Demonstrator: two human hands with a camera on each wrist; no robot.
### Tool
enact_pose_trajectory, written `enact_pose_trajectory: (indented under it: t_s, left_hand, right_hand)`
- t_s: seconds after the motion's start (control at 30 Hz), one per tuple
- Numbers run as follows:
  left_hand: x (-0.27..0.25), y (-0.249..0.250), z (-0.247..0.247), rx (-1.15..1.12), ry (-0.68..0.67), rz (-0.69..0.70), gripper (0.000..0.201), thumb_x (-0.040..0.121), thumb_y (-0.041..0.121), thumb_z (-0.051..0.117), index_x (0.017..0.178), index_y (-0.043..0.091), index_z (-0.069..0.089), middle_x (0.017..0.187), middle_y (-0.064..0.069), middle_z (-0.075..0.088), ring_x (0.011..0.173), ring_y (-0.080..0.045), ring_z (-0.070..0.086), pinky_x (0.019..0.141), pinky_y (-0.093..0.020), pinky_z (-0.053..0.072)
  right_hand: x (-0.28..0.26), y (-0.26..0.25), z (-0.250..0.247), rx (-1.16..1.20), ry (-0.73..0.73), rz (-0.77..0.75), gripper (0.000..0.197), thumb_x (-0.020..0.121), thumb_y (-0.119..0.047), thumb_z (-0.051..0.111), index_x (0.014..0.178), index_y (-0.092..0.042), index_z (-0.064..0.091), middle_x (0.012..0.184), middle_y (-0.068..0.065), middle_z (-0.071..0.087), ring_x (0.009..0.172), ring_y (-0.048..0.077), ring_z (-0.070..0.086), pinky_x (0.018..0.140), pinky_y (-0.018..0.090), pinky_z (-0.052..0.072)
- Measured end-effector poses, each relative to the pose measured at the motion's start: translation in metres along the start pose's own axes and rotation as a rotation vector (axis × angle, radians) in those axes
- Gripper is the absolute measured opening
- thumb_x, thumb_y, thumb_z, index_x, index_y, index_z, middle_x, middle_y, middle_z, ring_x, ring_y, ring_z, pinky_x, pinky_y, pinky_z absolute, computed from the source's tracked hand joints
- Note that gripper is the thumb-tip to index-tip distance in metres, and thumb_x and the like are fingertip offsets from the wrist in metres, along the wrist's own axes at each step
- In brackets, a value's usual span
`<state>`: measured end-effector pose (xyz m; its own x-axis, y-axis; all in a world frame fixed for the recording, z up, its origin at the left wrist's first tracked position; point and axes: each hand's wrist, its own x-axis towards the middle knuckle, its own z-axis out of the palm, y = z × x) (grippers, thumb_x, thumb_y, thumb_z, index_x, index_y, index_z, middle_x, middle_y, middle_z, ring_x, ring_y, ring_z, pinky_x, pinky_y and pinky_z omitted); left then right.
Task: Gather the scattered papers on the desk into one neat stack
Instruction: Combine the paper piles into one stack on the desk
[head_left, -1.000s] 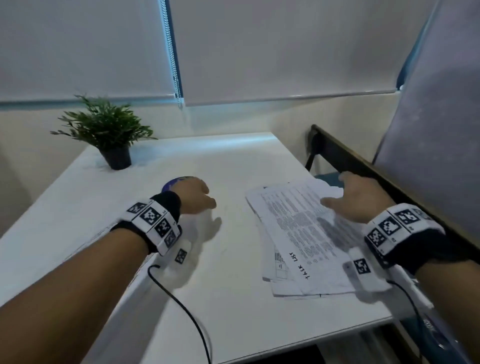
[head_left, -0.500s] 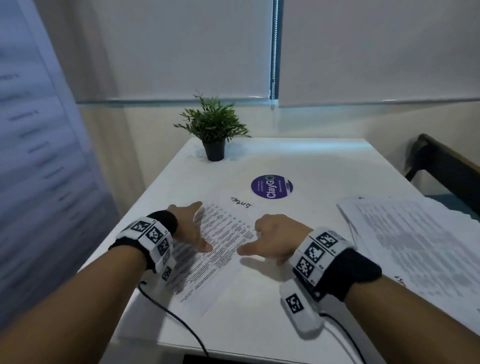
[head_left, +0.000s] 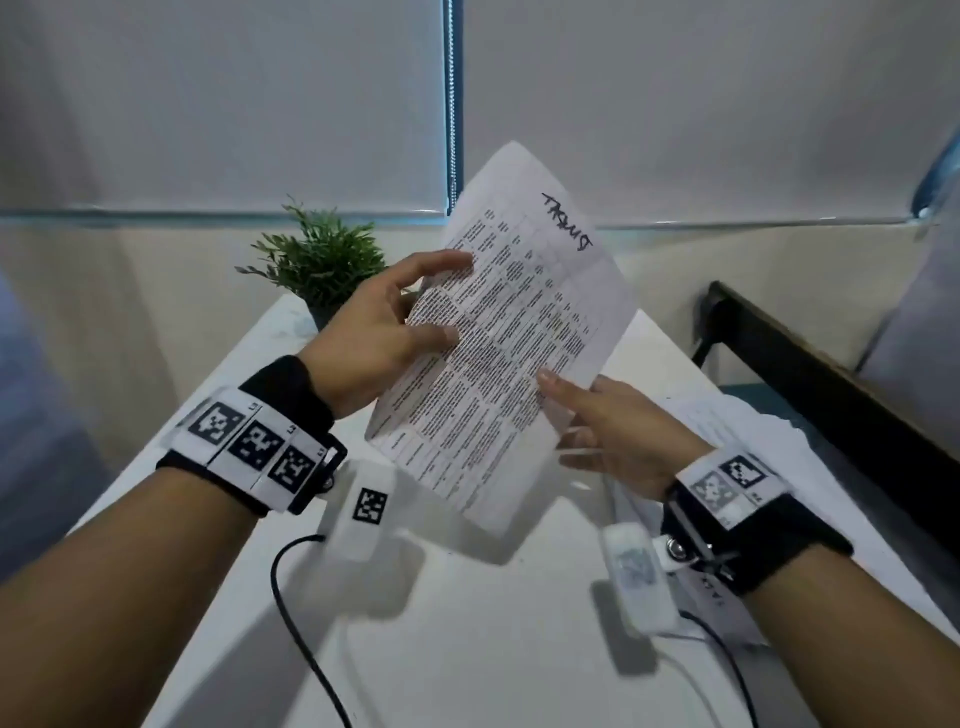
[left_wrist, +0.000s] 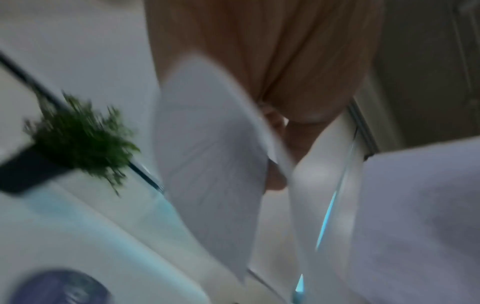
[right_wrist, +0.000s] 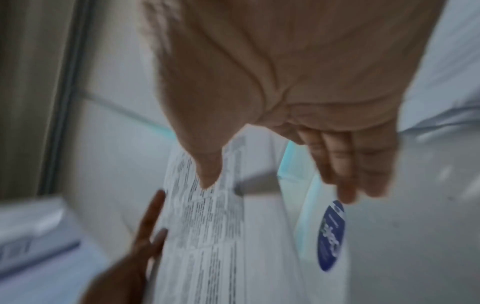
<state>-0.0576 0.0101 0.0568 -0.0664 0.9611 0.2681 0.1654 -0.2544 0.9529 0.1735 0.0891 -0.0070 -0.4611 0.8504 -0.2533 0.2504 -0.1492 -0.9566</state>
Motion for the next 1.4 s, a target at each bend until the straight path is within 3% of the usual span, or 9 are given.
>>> enact_pose_trajectory:
  t_s: [0.2, 0.37, 0.47, 0.63, 0.77, 0.9, 1.03, 1.27, 1.4]
  left_hand:
    - [0.025, -0.036, 0.089, -0.015, -0.01, -0.252, 0.057, 0.089, 0.004, 0.074, 0.137, 0.021, 0.049, 0.1, -0.015, 0.068, 0.063, -0.017, 0.073, 0.056, -0.028, 0.058]
    - [0.029, -0.075, 0.152, 0.268, -0.258, -0.483, 0.081, 0.088, 0.027, 0.074, 0.153, 0.035, 0.025, 0.091, -0.011, 0.067, 0.055, -0.017, 0.065, 0.052, -0.027, 0.054]
    - [0.037, -0.083, 0.174, 0.68, -0.348, -0.556, 0.084, 0.088, 0.042, 0.07, 0.155, 0.022, 0.023, 0.123, -0.017, 0.063, 0.087, -0.028, 0.069, 0.061, -0.03, 0.053]
    - [0.05, -0.083, 0.188, 0.922, -0.313, -0.511, 0.04, 0.094, 0.046, 0.059, 0.085, 0.008, 0.057, 0.076, -0.005, 0.058, 0.081, -0.028, 0.065, 0.059, -0.028, 0.055]
    - [0.058, -0.086, 0.194, 0.9, -0.294, -0.559, 0.043, 0.096, 0.044, 0.054, 0.072, 0.008, 0.057, 0.07, -0.005, 0.059, 0.079, -0.029, 0.067, 0.075, -0.036, 0.061]
    - [0.064, -0.088, 0.209, 0.866, -0.273, -0.562, 0.042, 0.097, 0.044, 0.053, 0.071, 0.01, 0.053, 0.072, -0.004, 0.058, 0.07, -0.023, 0.059, 0.063, -0.026, 0.049]
    - [0.068, -0.088, 0.227, 0.758, -0.303, -0.594, 0.038, 0.094, 0.043, 0.055, 0.079, 0.008, 0.058, 0.082, -0.008, 0.063, 0.083, -0.028, 0.071, 0.072, -0.031, 0.061]
    - [0.066, -0.084, 0.229, 0.803, -0.284, -0.544, 0.032, 0.092, 0.036, 0.055, 0.073, 0.01, 0.05, 0.071, -0.003, 0.054, 0.059, -0.016, 0.052, 0.049, -0.023, 0.041]
    - [0.058, -0.086, 0.206, 0.756, -0.269, -0.573, 0.026, 0.093, 0.031, 0.058, 0.086, 0.006, 0.058, 0.085, -0.009, 0.062, 0.073, -0.026, 0.061, 0.078, -0.039, 0.062]
  right_hand:
    - [-0.007, 0.012, -0.101, 0.214, 0.3, -0.14, 0.031, 0.092, -0.004, 0.073, 0.123, -0.007, 0.069, 0.117, 0.013, 0.079, 0.104, 0.034, 0.077, 0.095, 0.058, 0.058]
    - [-0.018, 0.05, -0.174, -0.426, 0.425, 0.053, 0.033, 0.076, -0.024, 0.087, 0.104, -0.015, 0.072, 0.104, 0.007, 0.081, 0.094, 0.028, 0.078, 0.093, 0.055, 0.06]
    - [-0.026, 0.065, -0.193, -0.662, 0.413, 0.184, 0.037, 0.082, -0.031, 0.084, 0.111, -0.013, 0.071, 0.111, 0.005, 0.079, 0.099, 0.024, 0.075, 0.097, 0.041, 0.058]
    - [-0.032, 0.086, -0.224, -0.797, 0.563, 0.337, 0.051, 0.076, -0.058, 0.077, 0.092, -0.01, 0.067, 0.099, 0.008, 0.071, 0.098, 0.029, 0.069, 0.064, 0.028, 0.044]
    - [-0.038, 0.088, -0.239, -0.815, 0.44, 0.593, 0.101, 0.074, -0.078, 0.069, 0.139, -0.001, 0.058, 0.139, 0.017, 0.064, 0.112, 0.031, 0.066, 0.079, 0.031, 0.046]
    - [-0.031, 0.091, -0.238, -0.725, 0.298, 0.657, 0.117, 0.038, -0.098, 0.066, 0.11, -0.007, 0.071, 0.115, 0.012, 0.076, 0.088, 0.025, 0.071, 0.082, 0.036, 0.056]
    - [-0.022, 0.088, -0.227, -0.743, 0.302, 0.561, 0.076, 0.07, -0.076, 0.072, 0.109, -0.011, 0.074, 0.099, 0.007, 0.079, 0.089, 0.023, 0.074, 0.085, 0.033, 0.058]
    - [-0.009, 0.079, -0.209, -0.766, 0.332, 0.343, 0.034, 0.073, -0.035, 0.085, 0.102, -0.019, 0.079, 0.1, 0.0, 0.082, 0.091, 0.02, 0.076, 0.091, 0.043, 0.062]
    - [-0.015, 0.063, -0.2, -0.694, 0.362, 0.289, 0.025, 0.075, -0.014, 0.08, 0.099, -0.013, 0.077, 0.096, 0.01, 0.081, 0.088, 0.031, 0.078, 0.086, 0.044, 0.063]
